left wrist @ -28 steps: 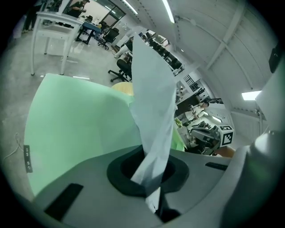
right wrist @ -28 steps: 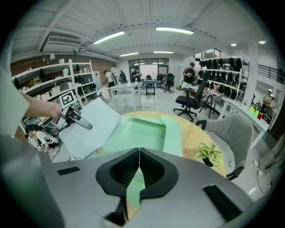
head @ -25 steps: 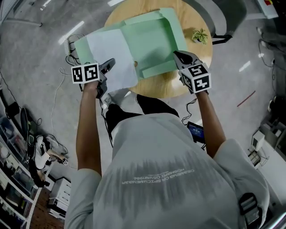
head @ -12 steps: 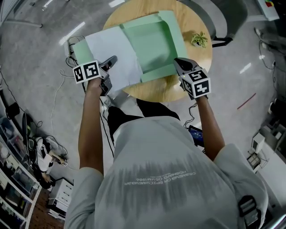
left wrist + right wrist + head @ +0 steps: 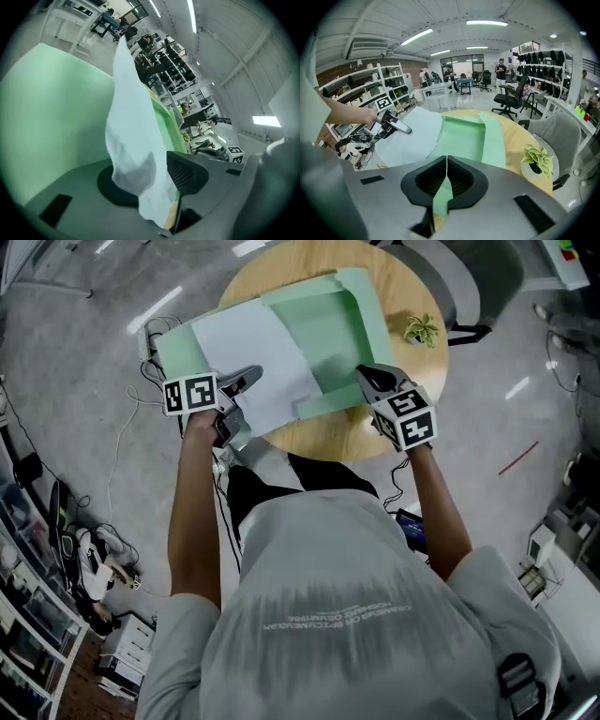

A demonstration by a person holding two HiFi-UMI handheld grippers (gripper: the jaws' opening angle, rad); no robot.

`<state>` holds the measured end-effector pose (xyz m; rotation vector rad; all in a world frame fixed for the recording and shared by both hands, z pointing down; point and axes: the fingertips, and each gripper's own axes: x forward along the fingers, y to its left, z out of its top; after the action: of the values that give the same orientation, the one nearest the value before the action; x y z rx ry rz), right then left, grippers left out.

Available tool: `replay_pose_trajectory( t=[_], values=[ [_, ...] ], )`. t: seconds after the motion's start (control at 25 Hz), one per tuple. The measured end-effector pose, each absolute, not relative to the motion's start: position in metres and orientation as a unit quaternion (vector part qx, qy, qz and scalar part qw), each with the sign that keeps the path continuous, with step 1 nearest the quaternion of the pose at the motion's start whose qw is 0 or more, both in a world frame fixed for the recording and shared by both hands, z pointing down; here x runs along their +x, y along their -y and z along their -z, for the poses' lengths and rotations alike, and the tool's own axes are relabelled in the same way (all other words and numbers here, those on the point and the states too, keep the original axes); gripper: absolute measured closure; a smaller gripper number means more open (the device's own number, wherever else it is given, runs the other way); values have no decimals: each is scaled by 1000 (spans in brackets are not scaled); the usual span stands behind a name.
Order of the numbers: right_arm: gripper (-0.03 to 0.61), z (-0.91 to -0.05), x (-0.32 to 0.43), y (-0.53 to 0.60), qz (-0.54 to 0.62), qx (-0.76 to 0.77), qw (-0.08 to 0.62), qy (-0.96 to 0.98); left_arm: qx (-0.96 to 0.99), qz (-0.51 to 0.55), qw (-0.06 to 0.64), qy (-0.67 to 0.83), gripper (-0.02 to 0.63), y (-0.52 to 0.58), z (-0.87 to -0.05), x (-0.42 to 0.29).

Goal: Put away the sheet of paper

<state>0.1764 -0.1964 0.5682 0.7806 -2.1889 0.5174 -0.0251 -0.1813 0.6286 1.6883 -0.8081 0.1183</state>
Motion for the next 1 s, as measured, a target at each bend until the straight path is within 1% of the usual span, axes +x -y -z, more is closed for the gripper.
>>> replay_pose_trajectory(
  t=[0.08,0.12,0.28,0.32,0.4,0.68,0.84,1.0],
  values=[
    [546,-570,170,194,-201,296,372,856,723,-50,588,359,378,179,-627,-36],
    [546,-570,168,194,-202,294,371,857,723,-44,587,363,367,177,-625,-42],
    [546,-573,168,194,-201,291,373,857,707,-31,595,382,368,165,-625,-65],
    [546,-573,168,193,-201,292,374,857,701,-35,599,385,385,161,-628,-70],
    [546,-573,167,194,-200,293,376,856,691,-49,605,393,443,152,-634,-80],
    [546,-573,168,193,-202,295,377,855,668,-90,593,441,465,135,-648,-117],
    [546,-576,167,189,-204,294,378,854,668,-118,580,452,574,132,-650,-124],
    [546,-575,166,185,-207,295,375,854,678,-152,560,450,589,134,-651,-117]
  ],
)
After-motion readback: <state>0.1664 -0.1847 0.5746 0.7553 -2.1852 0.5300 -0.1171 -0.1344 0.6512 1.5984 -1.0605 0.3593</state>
